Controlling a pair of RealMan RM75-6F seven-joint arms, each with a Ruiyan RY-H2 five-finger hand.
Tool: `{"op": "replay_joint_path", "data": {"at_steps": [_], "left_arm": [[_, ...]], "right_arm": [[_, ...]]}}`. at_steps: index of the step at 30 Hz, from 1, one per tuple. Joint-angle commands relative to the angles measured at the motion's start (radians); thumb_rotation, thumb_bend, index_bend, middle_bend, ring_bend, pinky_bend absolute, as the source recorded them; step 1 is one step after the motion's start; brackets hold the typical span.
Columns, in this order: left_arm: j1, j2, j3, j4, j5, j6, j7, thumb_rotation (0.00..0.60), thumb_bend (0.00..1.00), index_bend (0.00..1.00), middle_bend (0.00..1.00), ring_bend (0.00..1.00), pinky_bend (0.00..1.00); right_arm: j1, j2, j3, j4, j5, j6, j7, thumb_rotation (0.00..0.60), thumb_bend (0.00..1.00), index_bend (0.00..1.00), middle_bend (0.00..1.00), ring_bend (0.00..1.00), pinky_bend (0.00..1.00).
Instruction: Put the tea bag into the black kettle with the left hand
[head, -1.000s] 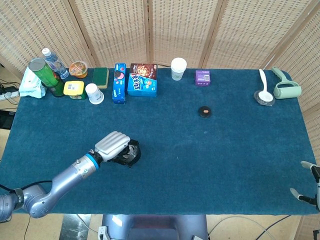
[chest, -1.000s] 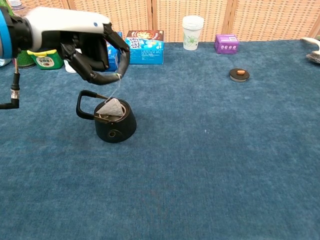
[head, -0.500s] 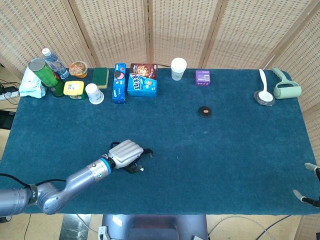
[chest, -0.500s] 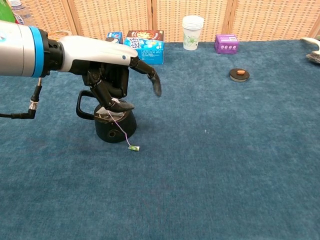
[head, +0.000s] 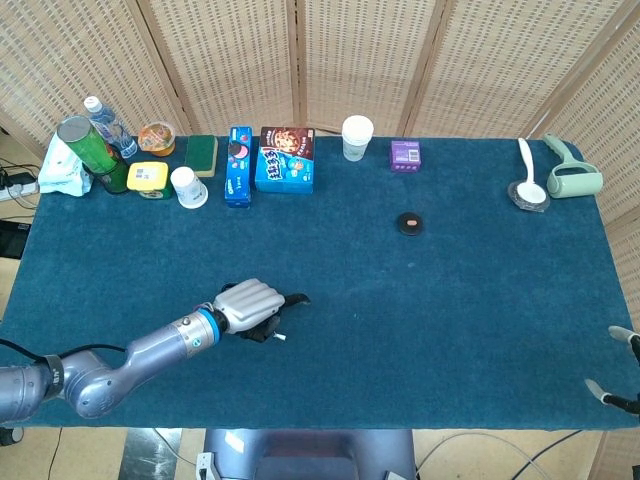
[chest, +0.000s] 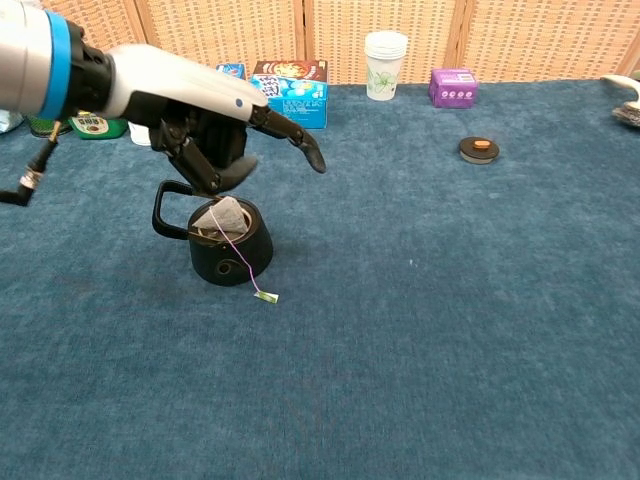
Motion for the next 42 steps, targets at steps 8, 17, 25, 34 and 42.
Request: {"op": "replay_joint_path", "data": {"at_steps": [8,17,25,34,42], "left_arm": [[-0.079,0.095,0.004,0.021,-0.058,-0.189,-0.113,0.600,1.00,0.10,1.00,1.00,1.00],[-0.179,0.127,0.068,0.098,-0.104,-0.343,-0.190,0.600,1.00,0.10,1.00,1.00,1.00],[-0.285,0.127,0.177,0.154,-0.131,-0.389,-0.264,0.600,1.00,0.10,1.00,1.00,1.00],[-0.366,0.094,0.300,0.208,-0.142,-0.404,-0.332,0.600,1.00,0.10,1.00,1.00,1.00],[-0.418,0.056,0.355,0.228,-0.144,-0.387,-0.368,0.600,1.00,0.11,1.00,1.00,1.00]], "right_arm": [[0.005,-0.005,-0.001,0.004,-0.007,-0.006,0.004,0.600,0.16,0.25,0.29,0.34,0.36],[0.004,-0.015,-0.004,0.012,-0.013,-0.006,0.015,0.600,0.15,0.25,0.29,0.34,0.36],[0.009,-0.021,-0.005,0.022,-0.021,-0.011,0.026,0.600,0.15,0.25,0.29,0.34,0.36],[0.009,-0.034,-0.006,0.043,-0.019,-0.015,0.043,0.600,0.15,0.25,0.29,0.34,0.36],[0.005,-0.035,-0.005,0.056,-0.014,-0.015,0.057,0.600,0.15,0.25,0.29,0.34,0.36]]}}
